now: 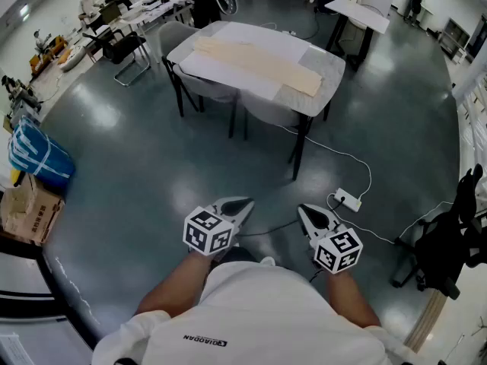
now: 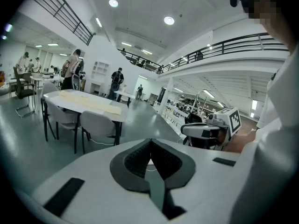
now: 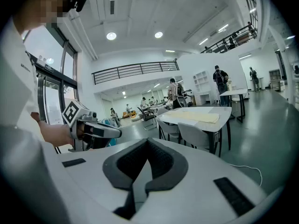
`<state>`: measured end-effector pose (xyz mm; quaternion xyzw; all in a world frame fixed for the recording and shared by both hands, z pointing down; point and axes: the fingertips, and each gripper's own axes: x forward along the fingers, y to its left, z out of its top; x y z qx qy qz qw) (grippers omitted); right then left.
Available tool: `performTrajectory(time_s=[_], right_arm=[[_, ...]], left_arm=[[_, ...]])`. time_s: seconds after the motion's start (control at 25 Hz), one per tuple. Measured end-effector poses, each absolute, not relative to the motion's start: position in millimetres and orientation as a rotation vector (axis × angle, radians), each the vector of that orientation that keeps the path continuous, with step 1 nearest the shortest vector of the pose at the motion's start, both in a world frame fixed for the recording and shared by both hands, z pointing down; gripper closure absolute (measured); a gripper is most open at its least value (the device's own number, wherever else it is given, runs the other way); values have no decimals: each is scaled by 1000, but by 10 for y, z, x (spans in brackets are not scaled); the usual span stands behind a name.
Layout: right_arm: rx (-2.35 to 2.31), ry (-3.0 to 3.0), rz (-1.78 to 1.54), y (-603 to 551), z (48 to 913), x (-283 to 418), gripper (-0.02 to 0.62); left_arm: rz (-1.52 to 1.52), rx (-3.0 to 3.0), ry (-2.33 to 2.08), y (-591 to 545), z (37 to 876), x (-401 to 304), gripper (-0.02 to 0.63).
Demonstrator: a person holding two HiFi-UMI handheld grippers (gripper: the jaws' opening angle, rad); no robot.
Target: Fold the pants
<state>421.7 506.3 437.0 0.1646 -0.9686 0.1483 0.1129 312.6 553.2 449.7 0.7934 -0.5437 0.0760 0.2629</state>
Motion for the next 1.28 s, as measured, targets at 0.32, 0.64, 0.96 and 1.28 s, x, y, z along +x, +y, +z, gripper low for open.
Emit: performTrajectory(time_s=[0.32, 0.64, 0.96, 1.28], right_arm=[[482, -2845, 454, 5078, 4391, 4232, 575], [489, -2853, 489, 5043, 4399, 4252, 575], [487, -2877, 491, 4908, 4403, 4103, 575], [408, -2859, 502, 4651, 4471, 3615, 575]], left_arm=[[195, 2140, -1478, 5566, 4510, 3105, 577], [190, 2125, -1480, 5536, 4539, 3140, 577], [212, 2107, -1498, 5453, 4544, 2985, 577], [193, 2068, -1513, 5186, 4623, 2549, 577]])
